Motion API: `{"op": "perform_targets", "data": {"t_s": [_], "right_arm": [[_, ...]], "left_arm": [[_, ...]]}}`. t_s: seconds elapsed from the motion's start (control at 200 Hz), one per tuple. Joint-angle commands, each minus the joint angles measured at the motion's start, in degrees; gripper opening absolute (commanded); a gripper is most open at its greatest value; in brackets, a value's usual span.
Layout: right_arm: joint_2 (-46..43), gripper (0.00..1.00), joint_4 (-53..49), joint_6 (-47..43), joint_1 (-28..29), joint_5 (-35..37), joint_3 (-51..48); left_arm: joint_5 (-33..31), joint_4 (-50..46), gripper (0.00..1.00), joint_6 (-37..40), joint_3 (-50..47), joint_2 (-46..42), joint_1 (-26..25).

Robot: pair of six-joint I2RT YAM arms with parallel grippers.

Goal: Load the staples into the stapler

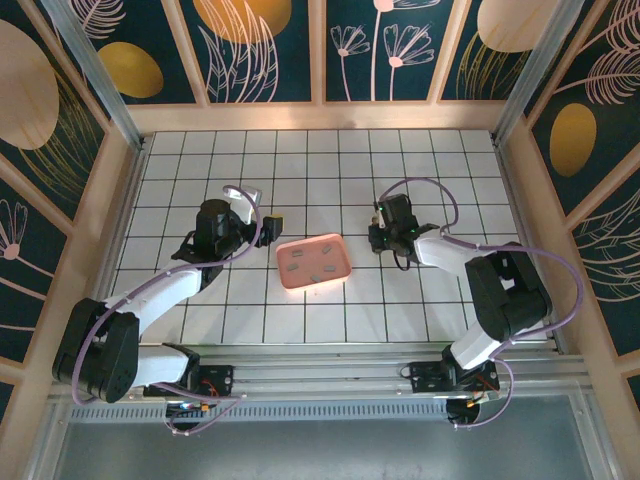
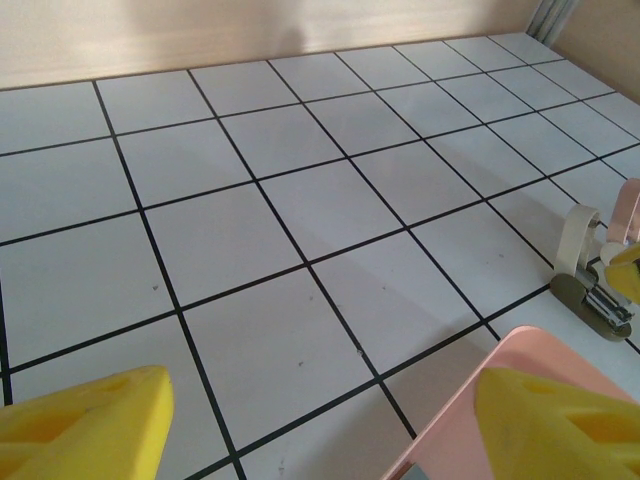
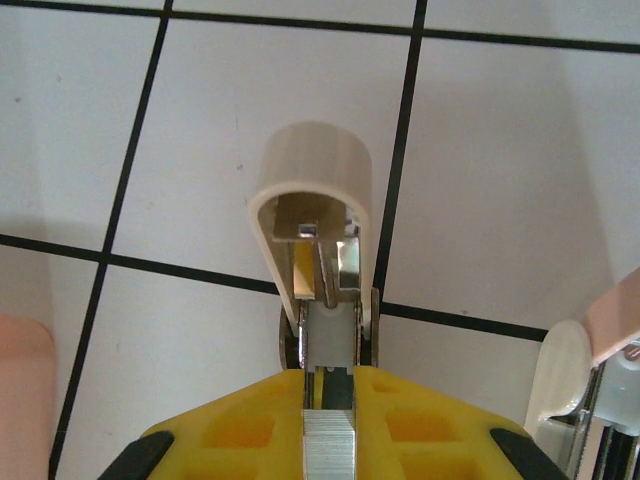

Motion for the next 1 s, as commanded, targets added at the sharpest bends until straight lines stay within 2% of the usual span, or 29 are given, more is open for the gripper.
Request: {"op": "perform_targets", "data": {"t_s": [0.0,0.395,0.721,0.996], "right_arm": [[0.9,0.17,1.4,-0.7,0.1,0.2,-1.0],[0.4,0.17,2.0,-0.6,0.1,-0.4,-1.5],[-3.4,0.17,1.2,-1.0,0.1,-0.1,0.0],[-1.6,0.17,1.3,-1.2,0.0,-0.8,-0.4]], "left_arm": [[0.9,1.3,0.78,0.1,0.4,0.3,-0.3],[1.0,1.3,0.78,0.2,0.6,0.6,-0.3],[1.0,1.3,0.78,0.1,0.6,0.7,-0.3],[1.1,1.3,0.78,0.1,0.6,0.7,-0.3]]}}
